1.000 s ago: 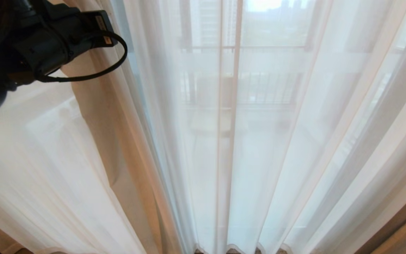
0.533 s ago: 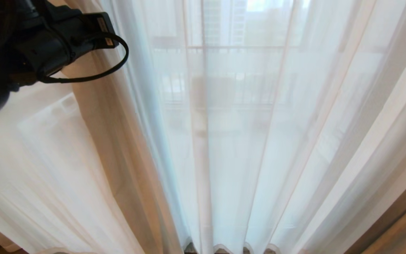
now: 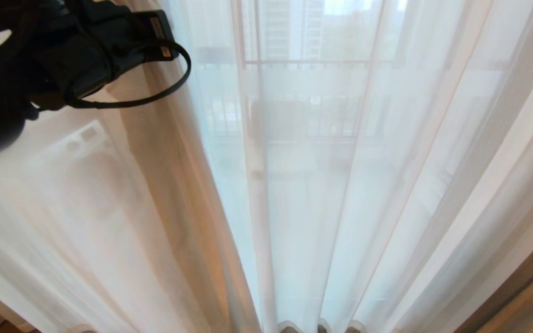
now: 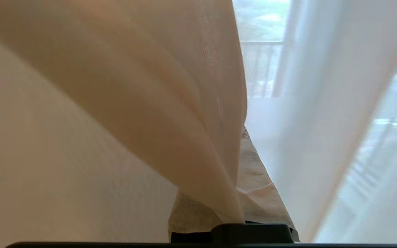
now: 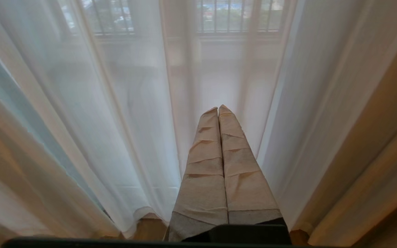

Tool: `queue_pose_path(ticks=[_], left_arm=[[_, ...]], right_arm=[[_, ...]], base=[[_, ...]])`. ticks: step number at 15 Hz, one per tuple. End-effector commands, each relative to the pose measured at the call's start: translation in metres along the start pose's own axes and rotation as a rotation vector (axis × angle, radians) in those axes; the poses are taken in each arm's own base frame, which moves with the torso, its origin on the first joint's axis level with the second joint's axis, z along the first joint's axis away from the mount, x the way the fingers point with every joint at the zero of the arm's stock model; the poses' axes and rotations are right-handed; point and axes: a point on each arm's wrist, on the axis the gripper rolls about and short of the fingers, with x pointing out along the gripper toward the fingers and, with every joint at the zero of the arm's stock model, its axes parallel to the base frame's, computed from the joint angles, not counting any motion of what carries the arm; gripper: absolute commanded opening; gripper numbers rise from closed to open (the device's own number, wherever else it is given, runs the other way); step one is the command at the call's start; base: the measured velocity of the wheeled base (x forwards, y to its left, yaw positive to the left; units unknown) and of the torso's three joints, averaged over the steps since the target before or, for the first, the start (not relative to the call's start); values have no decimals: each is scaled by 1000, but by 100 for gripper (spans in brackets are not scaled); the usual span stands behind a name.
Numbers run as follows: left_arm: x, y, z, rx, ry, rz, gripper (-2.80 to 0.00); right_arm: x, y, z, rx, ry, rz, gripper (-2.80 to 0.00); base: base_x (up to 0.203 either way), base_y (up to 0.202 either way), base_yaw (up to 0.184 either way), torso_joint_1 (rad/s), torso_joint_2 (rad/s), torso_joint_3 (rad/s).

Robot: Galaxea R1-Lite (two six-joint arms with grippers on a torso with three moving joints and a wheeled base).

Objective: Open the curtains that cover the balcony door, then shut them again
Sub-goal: Close the inner curtains on both sides

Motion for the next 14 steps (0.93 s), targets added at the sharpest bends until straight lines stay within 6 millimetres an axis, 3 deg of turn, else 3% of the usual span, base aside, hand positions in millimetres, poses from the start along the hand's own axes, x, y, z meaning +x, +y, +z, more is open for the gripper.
queue_pose_path(ticks=[1,8,14], left_arm=[[2,-17,1,-13,-8,-47,-280],[23,-97,-3,-38,-35,-244,-280],[45,-158,-28,-66,-37,-357,-280]], right_arm=[[0,0,0,-1,1,-1,-280],[0,0,0,0,1,-1,-280],[0,0,0,0,1,-1,-280]], base=[[0,0,0,0,0,0],[0,0,0,0,0,0],[0,0,0,0,0,0]])
